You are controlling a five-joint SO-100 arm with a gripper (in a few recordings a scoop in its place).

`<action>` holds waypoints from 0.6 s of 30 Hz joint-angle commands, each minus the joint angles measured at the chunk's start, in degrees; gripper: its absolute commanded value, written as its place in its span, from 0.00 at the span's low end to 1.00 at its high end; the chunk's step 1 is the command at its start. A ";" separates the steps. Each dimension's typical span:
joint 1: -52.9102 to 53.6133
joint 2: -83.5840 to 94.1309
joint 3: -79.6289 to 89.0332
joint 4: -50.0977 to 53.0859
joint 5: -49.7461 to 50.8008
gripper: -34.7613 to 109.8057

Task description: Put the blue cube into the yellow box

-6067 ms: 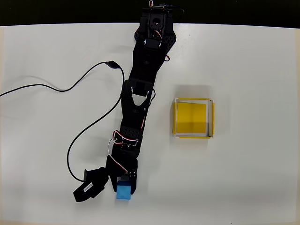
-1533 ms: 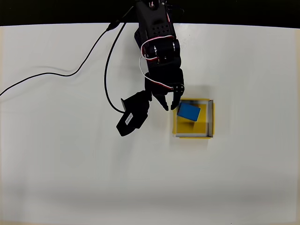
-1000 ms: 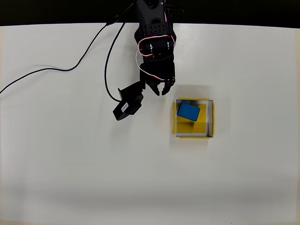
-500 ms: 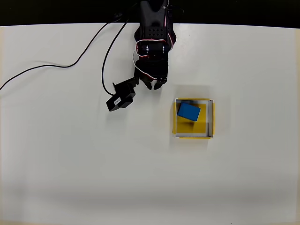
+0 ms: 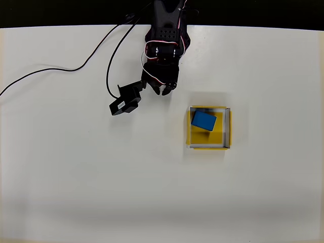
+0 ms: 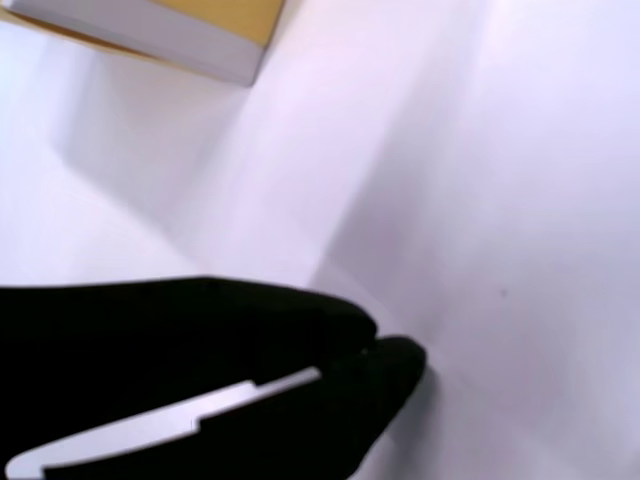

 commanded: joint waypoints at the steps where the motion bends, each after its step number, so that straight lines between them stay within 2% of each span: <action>1: 0.53 1.49 1.49 0.35 -1.23 0.24; 18: 1.32 1.23 1.49 0.35 -1.41 0.24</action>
